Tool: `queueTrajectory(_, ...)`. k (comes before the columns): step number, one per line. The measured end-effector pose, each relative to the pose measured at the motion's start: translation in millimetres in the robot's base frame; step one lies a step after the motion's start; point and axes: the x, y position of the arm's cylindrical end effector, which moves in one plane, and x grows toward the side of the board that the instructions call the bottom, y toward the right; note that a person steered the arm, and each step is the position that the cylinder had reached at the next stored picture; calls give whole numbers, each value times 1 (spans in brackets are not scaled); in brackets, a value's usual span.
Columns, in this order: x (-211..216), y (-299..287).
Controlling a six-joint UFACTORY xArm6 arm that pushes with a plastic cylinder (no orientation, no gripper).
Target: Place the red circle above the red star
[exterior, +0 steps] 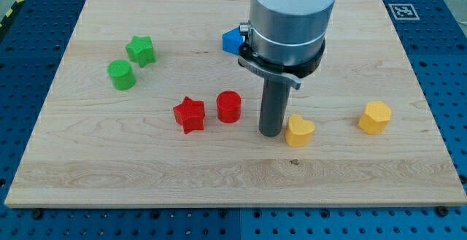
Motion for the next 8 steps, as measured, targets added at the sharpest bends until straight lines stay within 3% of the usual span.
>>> queueTrajectory(8, -18, -31)
